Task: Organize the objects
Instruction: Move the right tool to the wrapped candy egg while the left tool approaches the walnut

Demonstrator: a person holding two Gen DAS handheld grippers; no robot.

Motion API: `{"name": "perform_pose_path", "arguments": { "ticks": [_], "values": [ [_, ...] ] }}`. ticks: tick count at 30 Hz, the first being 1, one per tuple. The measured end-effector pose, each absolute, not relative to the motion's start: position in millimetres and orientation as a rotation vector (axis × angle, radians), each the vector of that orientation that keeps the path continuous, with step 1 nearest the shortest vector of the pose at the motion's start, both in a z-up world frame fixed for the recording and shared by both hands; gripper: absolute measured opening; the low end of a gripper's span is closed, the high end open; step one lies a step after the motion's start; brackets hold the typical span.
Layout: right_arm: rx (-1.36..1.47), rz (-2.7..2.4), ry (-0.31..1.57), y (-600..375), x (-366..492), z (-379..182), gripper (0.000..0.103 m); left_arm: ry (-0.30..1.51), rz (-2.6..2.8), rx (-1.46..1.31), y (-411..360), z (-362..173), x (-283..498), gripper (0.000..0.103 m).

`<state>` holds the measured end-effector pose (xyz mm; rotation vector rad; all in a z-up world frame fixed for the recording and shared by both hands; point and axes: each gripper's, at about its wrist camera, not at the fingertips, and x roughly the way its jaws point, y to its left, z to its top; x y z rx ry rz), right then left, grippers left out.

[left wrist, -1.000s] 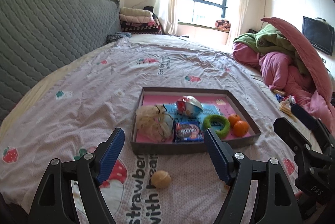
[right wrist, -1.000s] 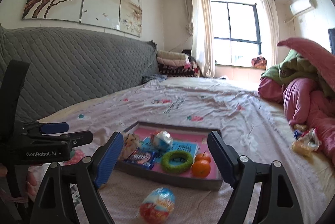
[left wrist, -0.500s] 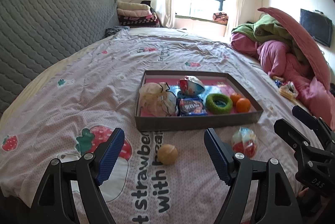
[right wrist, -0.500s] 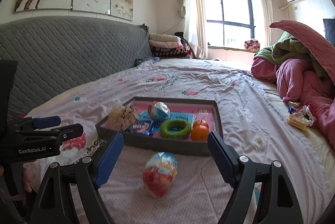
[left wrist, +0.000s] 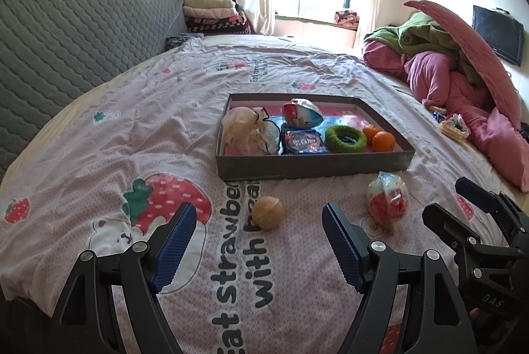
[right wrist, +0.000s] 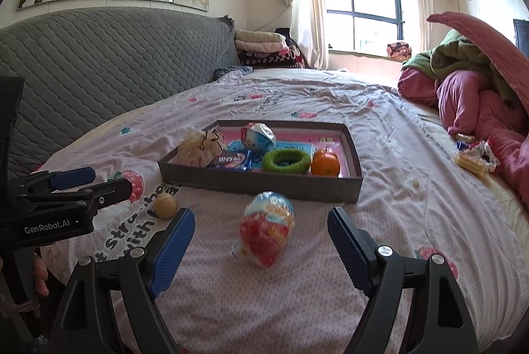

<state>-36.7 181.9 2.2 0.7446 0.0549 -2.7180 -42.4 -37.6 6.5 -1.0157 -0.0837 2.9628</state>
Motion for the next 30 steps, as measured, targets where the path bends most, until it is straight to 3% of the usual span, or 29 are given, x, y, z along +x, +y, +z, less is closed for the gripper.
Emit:
{"name": "perform_pose_path", "arguments": {
  "ticks": [20, 30],
  "values": [
    [0.919, -2.700, 0.030, 187.2, -35.4, -21.8, 0.082, -0.050, 2.864, -1.187, -31.9, -25.0, -39.7, 0.079],
    [1.002, -2.660, 0.126, 173.9, -37.8, -35.7, 0.082, -0.039, 2.850, -1.273, -34.8, -41.7, -41.3, 0.079]
  ]
}}
